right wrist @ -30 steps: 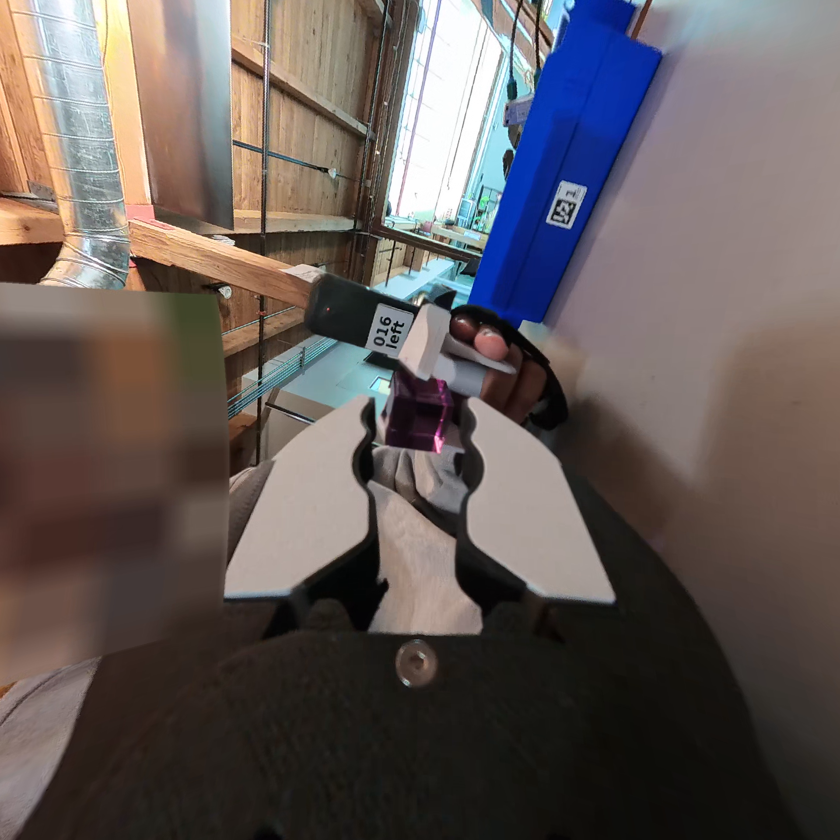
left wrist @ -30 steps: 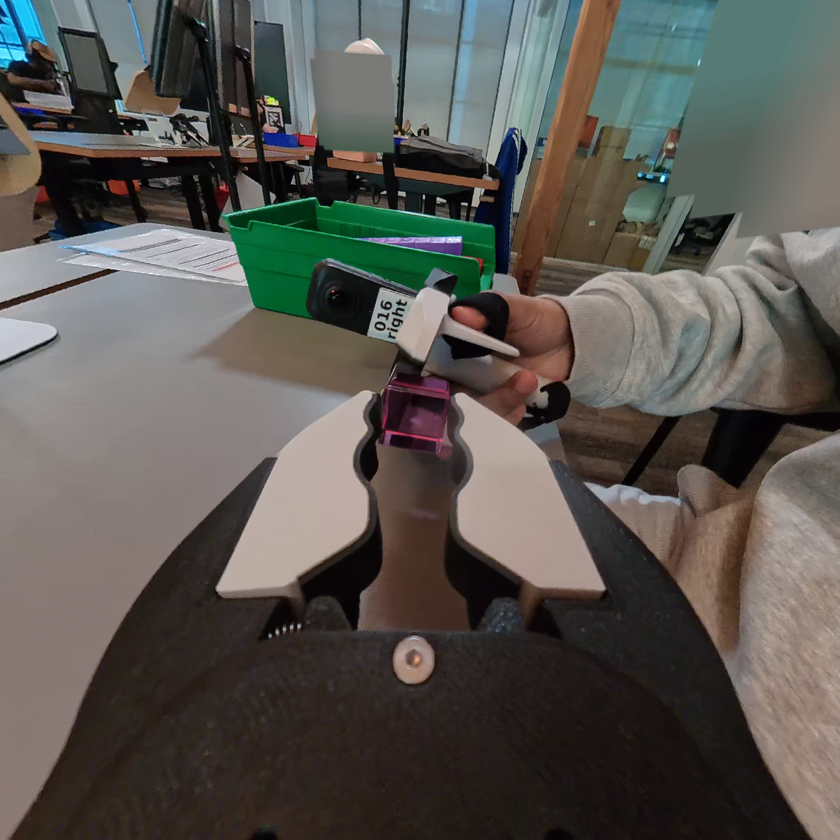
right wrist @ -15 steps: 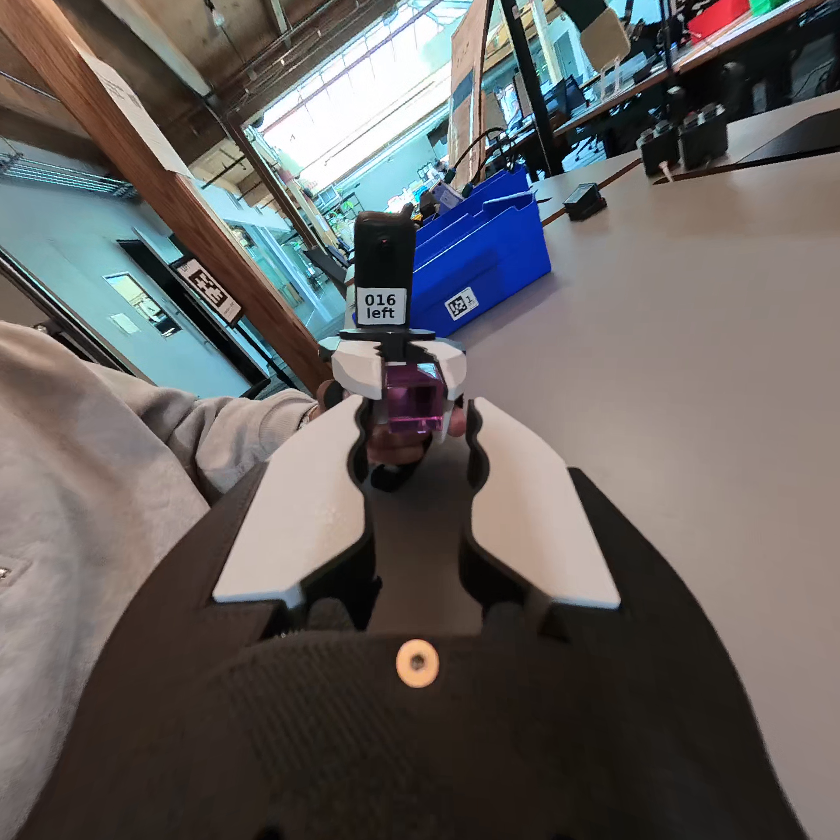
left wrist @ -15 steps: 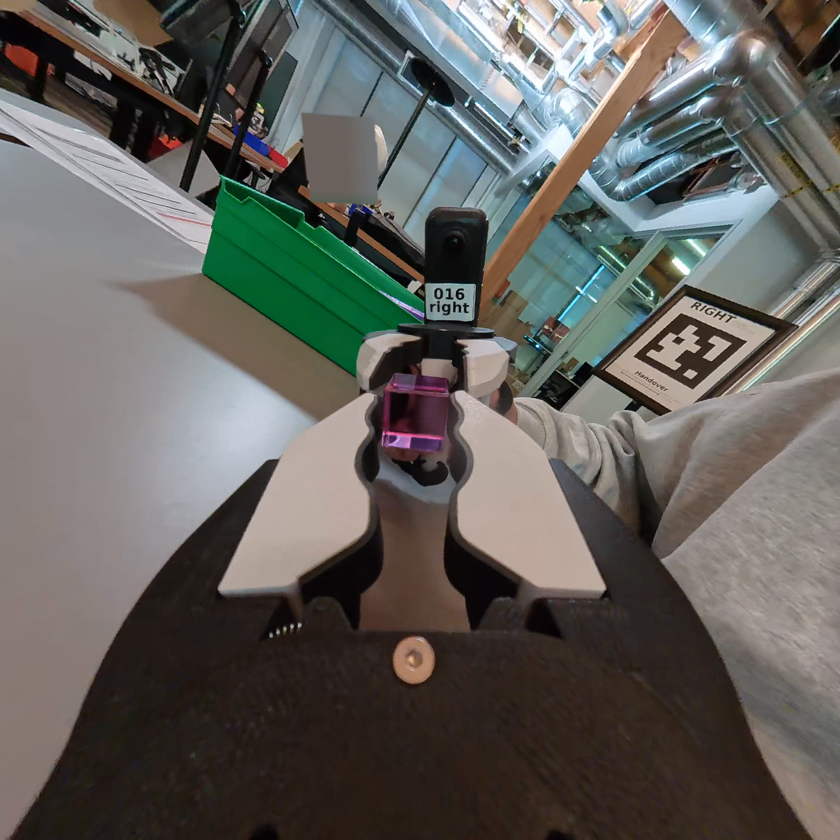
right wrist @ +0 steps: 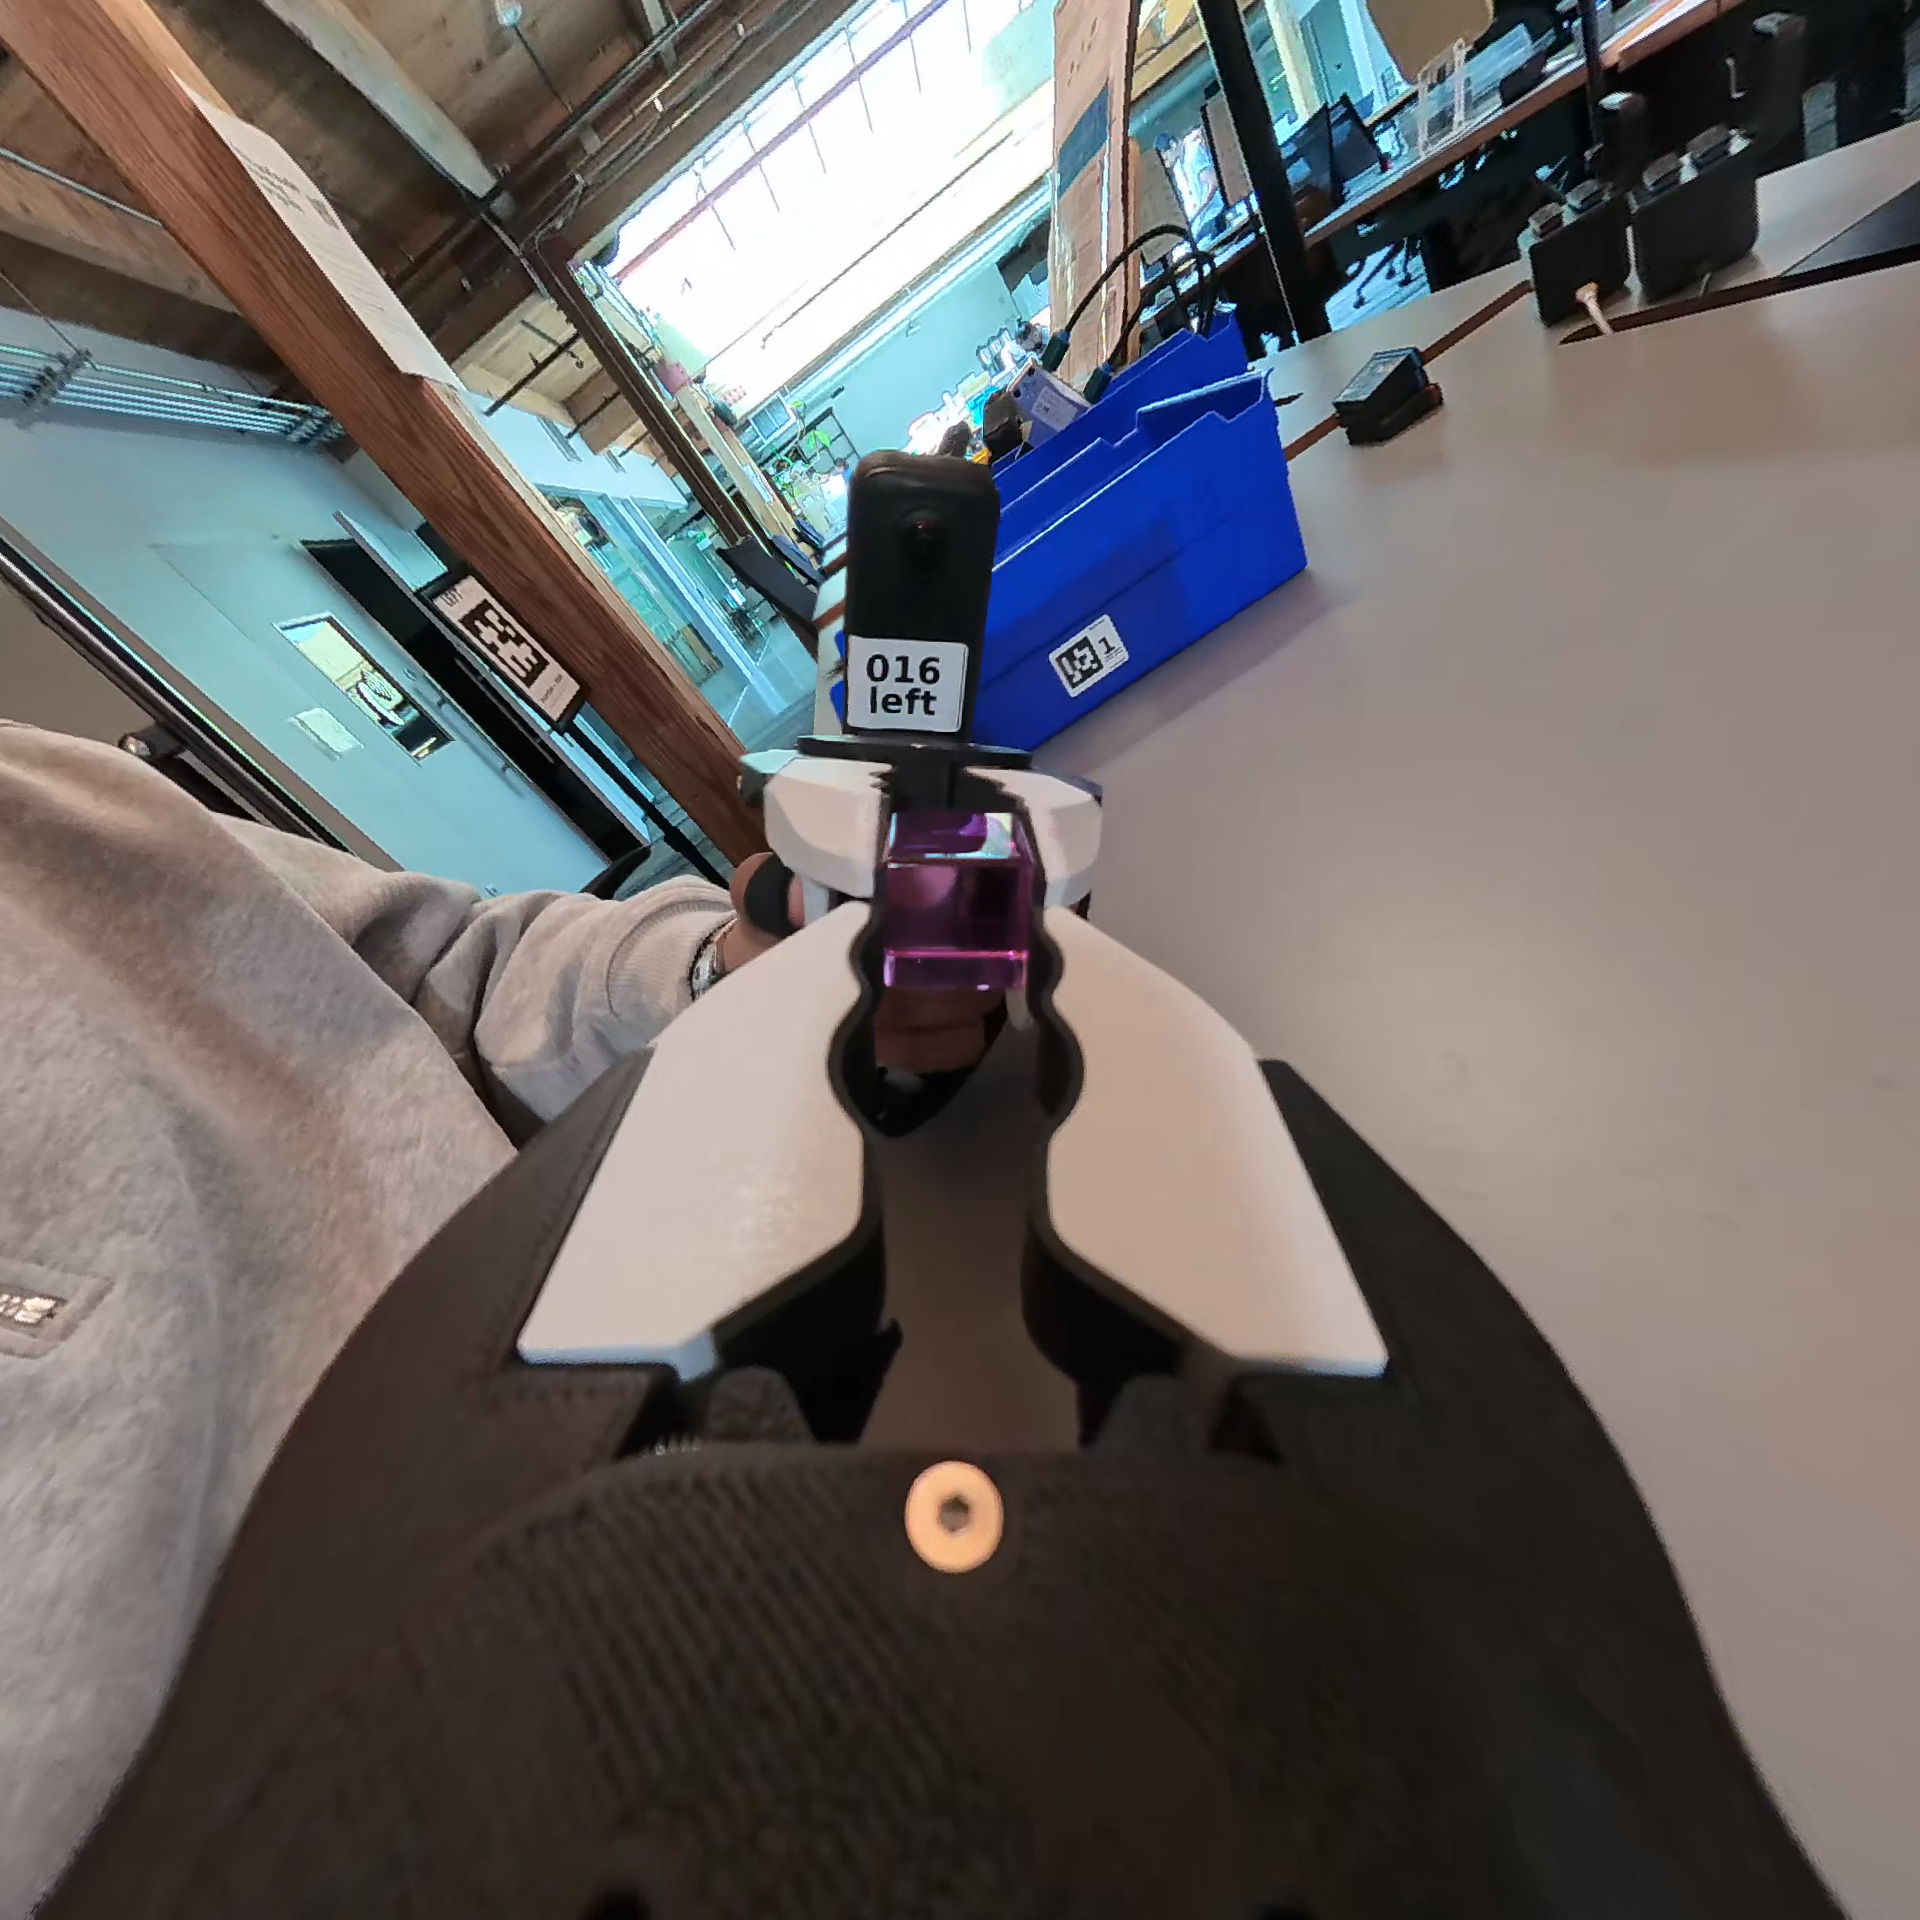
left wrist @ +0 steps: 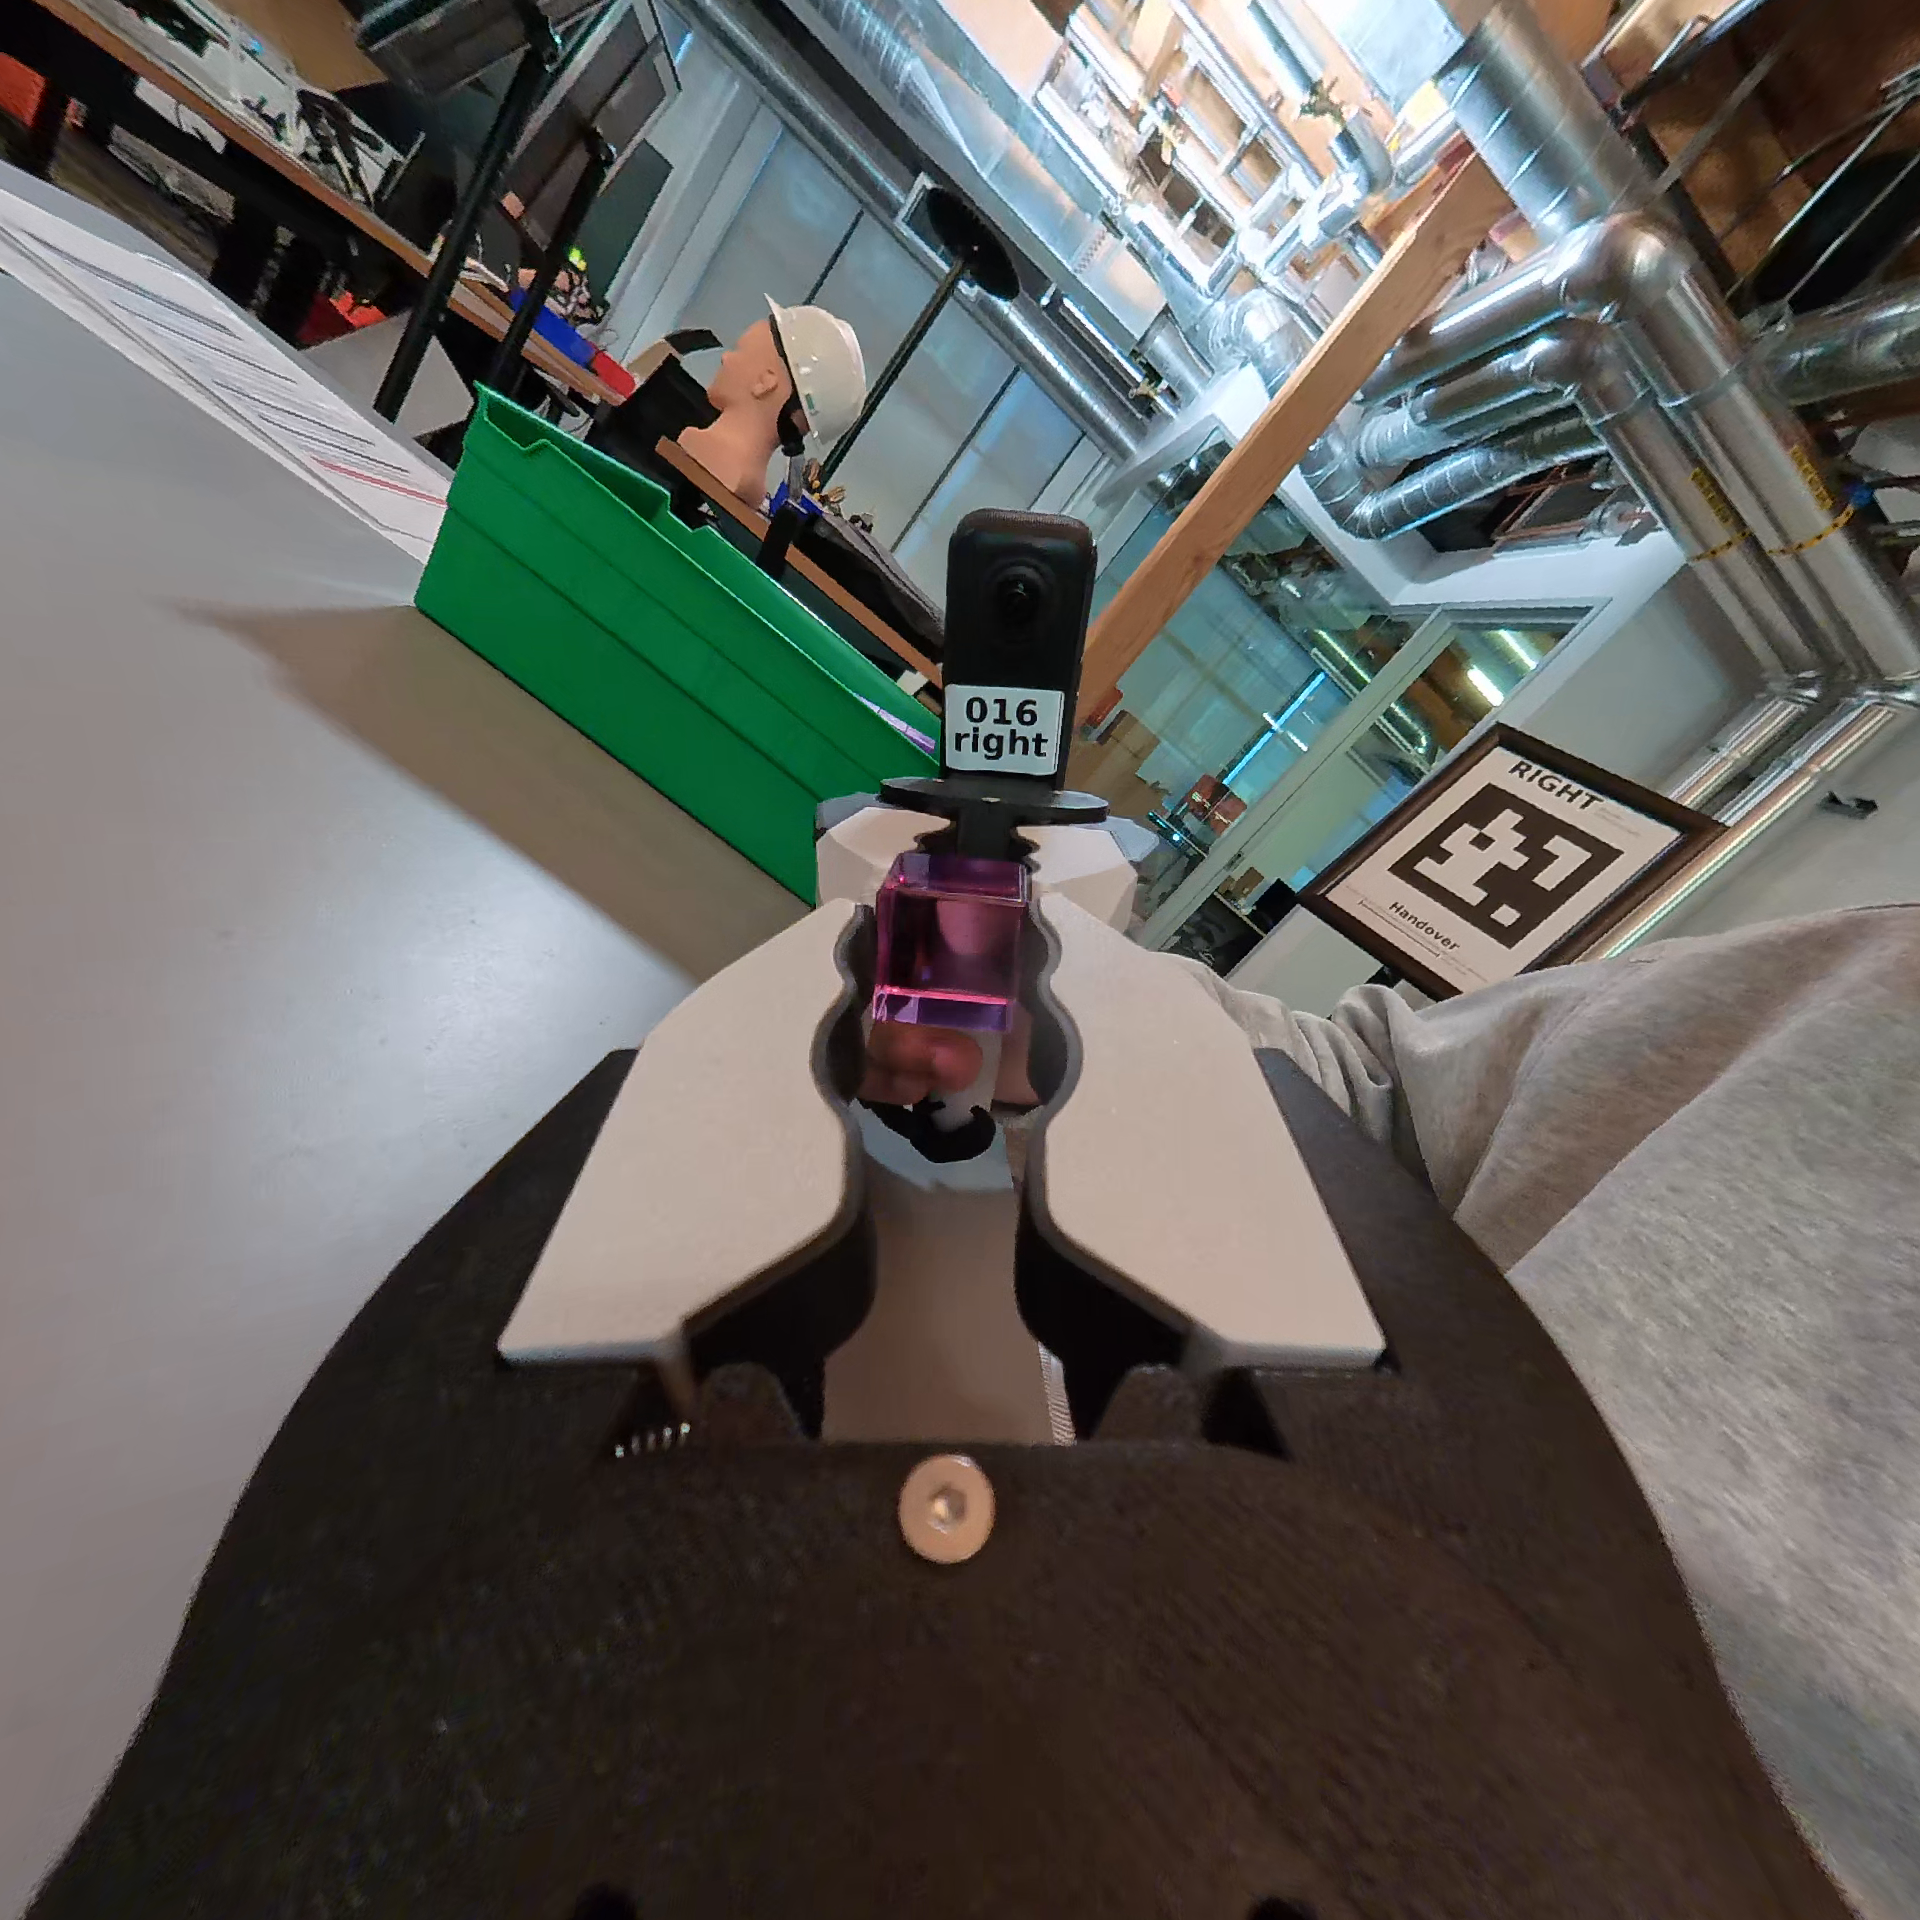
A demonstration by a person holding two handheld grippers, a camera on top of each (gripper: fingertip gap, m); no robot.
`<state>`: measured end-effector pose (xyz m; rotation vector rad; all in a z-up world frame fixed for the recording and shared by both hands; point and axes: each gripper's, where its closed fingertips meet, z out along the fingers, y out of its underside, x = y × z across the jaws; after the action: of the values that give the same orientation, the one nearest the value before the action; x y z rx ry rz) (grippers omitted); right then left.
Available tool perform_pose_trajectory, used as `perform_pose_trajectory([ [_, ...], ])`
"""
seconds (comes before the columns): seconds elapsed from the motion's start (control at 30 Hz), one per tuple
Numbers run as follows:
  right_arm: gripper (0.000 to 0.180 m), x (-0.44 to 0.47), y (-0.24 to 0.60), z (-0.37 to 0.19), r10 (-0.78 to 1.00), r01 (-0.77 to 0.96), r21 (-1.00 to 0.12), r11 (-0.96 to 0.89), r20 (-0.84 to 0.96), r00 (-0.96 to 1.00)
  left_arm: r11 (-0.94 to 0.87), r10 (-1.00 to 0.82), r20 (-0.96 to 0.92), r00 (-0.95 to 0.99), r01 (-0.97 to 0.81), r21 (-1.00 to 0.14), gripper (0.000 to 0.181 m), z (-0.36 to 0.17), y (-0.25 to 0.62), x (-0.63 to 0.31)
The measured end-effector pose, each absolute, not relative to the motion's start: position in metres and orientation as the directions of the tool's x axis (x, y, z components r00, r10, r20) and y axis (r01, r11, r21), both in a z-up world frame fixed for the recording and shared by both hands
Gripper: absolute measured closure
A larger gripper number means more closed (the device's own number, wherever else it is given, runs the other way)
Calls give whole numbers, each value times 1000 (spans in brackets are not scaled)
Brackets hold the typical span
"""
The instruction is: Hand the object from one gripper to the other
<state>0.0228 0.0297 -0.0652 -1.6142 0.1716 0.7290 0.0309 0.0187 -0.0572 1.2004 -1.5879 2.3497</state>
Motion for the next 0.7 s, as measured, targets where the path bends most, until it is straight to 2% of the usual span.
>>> perform_pose_trajectory([
  [0.2,153,24,29,-65,281,-500,-841,-205,-540,794,-485,-344,638,-689,-451,-749,154,-57,19,32],
  [0.3,153,28,28,-64,270,-506,-841,-191,-540,797,-505,-356,635,-685,-431,-748,141,-54,23,34],
  [0.4,153,35,25,-60,262,-522,-837,-160,-546,796,-523,-355,645,-677,-428,-737,139,-54,28,36],
  [0.63,153,39,21,-51,269,-475,-874,-103,-484,833,-558,-250,719,-648,-511,-654,143,-56,30,35],
  [0.7,153,38,21,-49,271,-409,-909,-84,-416,868,-553,-169,756,-632,-574,-604,138,-58,26,32],
])
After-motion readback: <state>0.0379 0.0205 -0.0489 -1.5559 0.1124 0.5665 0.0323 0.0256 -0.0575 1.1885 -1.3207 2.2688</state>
